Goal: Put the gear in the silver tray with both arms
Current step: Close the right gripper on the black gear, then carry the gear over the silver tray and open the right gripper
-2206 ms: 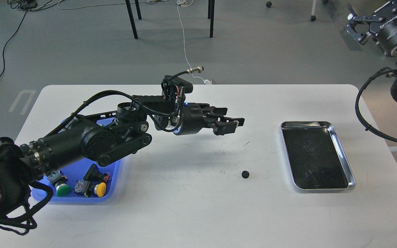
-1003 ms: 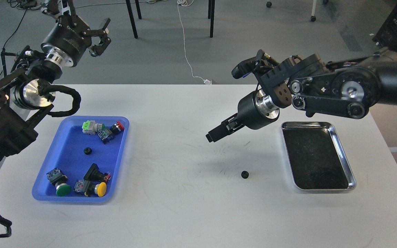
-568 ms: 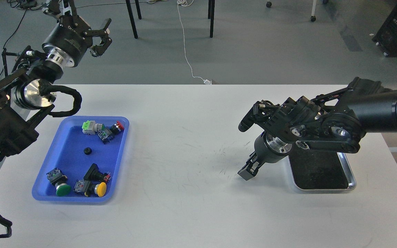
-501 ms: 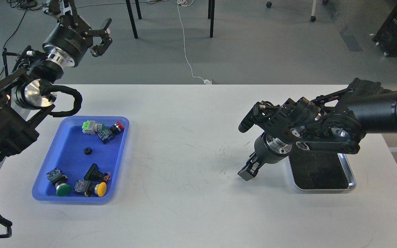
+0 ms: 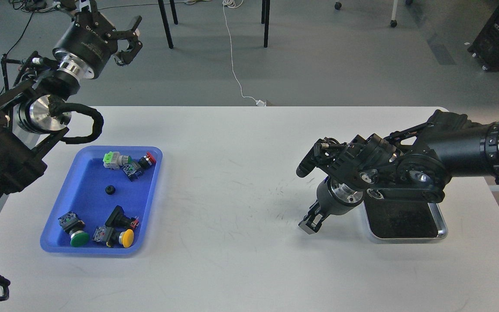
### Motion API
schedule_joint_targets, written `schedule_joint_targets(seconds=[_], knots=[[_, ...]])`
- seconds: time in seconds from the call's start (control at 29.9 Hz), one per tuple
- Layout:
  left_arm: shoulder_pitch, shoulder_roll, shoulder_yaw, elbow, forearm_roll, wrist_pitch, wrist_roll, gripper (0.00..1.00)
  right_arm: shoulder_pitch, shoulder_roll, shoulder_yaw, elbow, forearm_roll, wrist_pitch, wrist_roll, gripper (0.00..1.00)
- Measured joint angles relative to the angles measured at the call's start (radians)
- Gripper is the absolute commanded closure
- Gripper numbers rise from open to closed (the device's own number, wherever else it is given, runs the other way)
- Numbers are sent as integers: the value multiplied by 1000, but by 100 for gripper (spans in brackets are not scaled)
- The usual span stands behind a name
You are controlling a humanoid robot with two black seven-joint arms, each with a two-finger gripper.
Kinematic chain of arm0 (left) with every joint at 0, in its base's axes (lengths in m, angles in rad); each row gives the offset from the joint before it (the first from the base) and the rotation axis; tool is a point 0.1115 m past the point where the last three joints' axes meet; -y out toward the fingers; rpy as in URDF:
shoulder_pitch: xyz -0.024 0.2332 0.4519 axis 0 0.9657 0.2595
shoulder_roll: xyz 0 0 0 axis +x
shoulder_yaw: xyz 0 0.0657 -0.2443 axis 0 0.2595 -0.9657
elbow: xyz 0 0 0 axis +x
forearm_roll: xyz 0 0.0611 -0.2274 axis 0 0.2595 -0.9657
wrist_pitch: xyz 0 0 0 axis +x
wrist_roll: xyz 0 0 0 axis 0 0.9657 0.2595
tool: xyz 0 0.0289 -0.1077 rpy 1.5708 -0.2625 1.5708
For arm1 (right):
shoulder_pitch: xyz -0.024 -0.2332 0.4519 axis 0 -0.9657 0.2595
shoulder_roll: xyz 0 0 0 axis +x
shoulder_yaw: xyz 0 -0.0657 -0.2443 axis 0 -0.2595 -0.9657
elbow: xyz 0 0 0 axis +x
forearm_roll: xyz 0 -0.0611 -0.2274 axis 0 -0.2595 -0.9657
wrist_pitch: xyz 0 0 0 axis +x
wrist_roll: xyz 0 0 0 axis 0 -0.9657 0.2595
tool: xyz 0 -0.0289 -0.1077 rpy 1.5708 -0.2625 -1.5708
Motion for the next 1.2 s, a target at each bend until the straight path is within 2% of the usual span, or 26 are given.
schedule_joint_targets(seconds=[0.43,0.74,1.0,1.2], knots=[[0,0,2,1,1,-1,0,2,-22,12,3,-14,2,-7,0,54],[-4,2,2,1,2,-1,1,2,-24,12,4,-19,2,-15,4,85],[-6,19,2,1,2,0,1,2,-6,-8,11,-17,3,-14,24,86],[-6,23,3,1,2,0,2,2,68,-117,16,-14,-18,-15,20,86]])
